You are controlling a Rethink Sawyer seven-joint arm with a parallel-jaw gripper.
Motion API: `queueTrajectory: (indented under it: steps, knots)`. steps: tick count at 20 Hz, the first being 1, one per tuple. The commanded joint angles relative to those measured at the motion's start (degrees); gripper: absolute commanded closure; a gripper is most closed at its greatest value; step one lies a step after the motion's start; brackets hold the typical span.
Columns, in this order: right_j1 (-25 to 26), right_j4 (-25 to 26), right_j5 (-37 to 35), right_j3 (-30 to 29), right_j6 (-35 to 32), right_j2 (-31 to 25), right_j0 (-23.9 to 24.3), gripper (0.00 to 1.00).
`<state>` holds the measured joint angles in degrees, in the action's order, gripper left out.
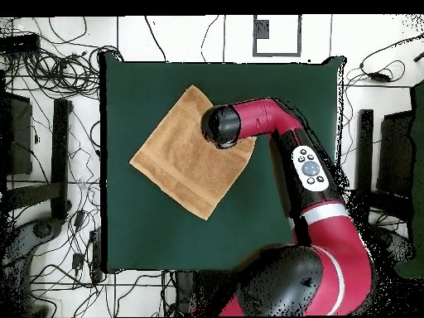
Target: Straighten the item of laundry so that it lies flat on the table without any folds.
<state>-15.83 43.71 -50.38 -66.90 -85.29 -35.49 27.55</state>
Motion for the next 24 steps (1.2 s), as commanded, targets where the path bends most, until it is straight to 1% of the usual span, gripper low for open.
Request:
queueTrajectory:
  steps: [1,9,15,21,24]
  knots:
    - [6.6,1.4,1.7,6.2,18.0,-5.9,-4.6,0.00]
    - [6.5,0.6,-2.2,11.2,17.5,-5.0,-8.7,0.00]
    - [4.6,-1.1,-5.3,12.9,15.2,-4.2,-11.6,0.00]
    - [-1.9,-4.3,-11.4,11.2,10.5,-2.2,-14.1,0.00]
    - [-7.5,-6.6,-14.5,7.3,6.2,-0.4,-14.2,0.00]
